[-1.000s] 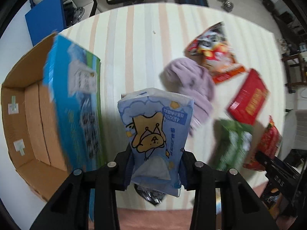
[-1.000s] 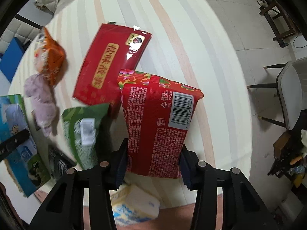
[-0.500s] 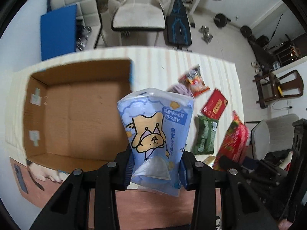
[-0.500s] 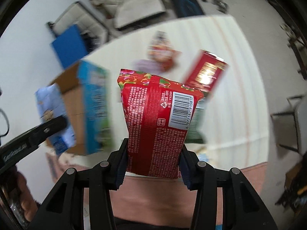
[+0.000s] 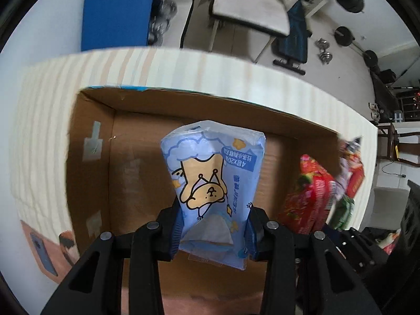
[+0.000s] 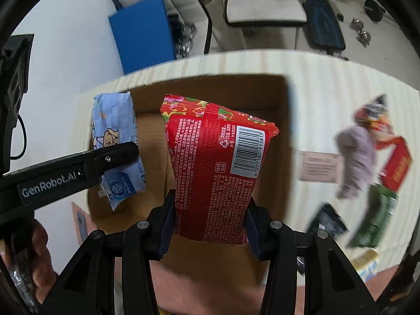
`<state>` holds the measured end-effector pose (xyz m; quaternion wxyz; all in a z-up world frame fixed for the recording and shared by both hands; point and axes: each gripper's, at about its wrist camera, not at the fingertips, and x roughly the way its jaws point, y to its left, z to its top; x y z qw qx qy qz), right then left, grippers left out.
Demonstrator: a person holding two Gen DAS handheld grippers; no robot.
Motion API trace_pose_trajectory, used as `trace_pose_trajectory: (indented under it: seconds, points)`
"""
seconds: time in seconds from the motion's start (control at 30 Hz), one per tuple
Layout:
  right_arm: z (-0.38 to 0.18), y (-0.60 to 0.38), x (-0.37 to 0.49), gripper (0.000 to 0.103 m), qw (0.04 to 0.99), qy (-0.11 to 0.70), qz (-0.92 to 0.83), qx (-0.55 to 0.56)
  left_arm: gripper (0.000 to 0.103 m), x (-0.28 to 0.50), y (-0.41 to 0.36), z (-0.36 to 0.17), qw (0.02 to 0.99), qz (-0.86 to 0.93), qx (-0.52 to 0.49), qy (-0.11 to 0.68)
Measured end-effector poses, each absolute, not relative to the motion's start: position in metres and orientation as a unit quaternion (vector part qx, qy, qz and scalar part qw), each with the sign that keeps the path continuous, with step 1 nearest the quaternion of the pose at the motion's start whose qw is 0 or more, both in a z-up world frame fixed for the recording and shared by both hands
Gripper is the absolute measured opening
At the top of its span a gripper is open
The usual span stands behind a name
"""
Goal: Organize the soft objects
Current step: 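Carry both packs into the box and open both tools to release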
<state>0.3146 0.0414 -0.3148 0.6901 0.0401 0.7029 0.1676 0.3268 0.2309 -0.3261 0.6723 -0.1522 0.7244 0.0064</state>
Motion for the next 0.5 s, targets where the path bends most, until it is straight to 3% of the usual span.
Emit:
trace_pose_trajectory:
  seconds: [0.3,0.5]
  points:
    - [-0.403,0.097,0.344,0.050,0.659,0.739,0.137,-0.001,0.036,0.350,0.237,-0.391,0.626,-0.027,-0.165,0.762]
    - [-0.417,0.106,0.344,0.050,0.657,0.743,0.127,-0.015,0.041,0.355,0.231,-0.397,0.617,-0.040,-0.152,0.771]
